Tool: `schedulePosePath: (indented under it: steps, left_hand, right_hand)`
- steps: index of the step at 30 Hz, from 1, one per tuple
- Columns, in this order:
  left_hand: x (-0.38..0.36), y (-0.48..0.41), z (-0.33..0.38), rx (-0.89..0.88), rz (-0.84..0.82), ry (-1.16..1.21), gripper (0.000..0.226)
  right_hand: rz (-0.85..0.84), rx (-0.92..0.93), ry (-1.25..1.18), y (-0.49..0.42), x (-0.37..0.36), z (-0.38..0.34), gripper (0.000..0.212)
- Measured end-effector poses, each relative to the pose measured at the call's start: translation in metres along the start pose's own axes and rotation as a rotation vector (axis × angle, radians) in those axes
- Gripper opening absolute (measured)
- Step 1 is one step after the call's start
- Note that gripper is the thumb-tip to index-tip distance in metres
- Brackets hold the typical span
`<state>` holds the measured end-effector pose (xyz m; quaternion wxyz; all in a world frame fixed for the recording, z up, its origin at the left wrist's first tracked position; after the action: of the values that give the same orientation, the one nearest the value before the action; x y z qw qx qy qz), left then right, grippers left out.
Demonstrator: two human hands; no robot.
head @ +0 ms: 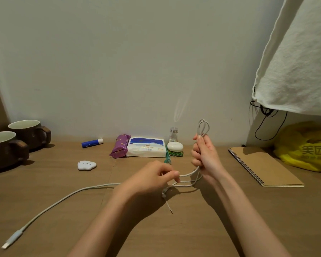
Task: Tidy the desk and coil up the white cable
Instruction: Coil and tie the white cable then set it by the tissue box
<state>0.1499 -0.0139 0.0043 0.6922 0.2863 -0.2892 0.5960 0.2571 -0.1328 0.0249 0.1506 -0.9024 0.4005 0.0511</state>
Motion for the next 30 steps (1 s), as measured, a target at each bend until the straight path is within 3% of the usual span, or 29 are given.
schedulePosePath:
  steps: [4,7,11,16,24,30]
  left_hand:
    - [0.018,0.009,-0.007,0.009,0.105,-0.066,0.019]
    - [0.032,0.012,-0.009,-0.054,0.269,-0.07,0.016]
    - [0.036,0.011,-0.006,-0.118,0.487,-0.151,0.013]
    - [0.036,0.011,-0.006,-0.167,0.596,-0.09,0.011]
    - [0.037,0.013,-0.007,-0.162,0.719,-0.132,0.01]
    - [0.04,0.016,-0.009,-0.198,0.71,-0.12,0.007]
  right_hand:
    - [-0.058,0.002,0.144,0.002,0.0,-0.004,0.02]
    - [-0.114,-0.002,0.38,0.003,-0.01,0.0,0.021]
    - [-0.215,-0.089,0.511,0.009,-0.027,0.009,0.021]
    - [-0.241,-0.155,0.448,0.012,-0.033,0.016,0.021]
    - [-0.395,-0.283,0.102,0.016,-0.048,0.031,0.019]
    - [-0.355,-0.309,0.293,0.018,-0.048,0.025,0.021]
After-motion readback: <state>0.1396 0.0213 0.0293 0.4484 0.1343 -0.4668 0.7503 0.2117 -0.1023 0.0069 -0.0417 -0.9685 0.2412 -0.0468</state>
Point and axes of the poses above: each hand's wrist, its own y-axis away from the middle knuckle, its own x-axis out of the back of the hand, z = x × y, the point moved 4 cm from there along -y, towards the middle knuckle, and after that the axes turned 12 degrees about -z, right-handed, at the moved point
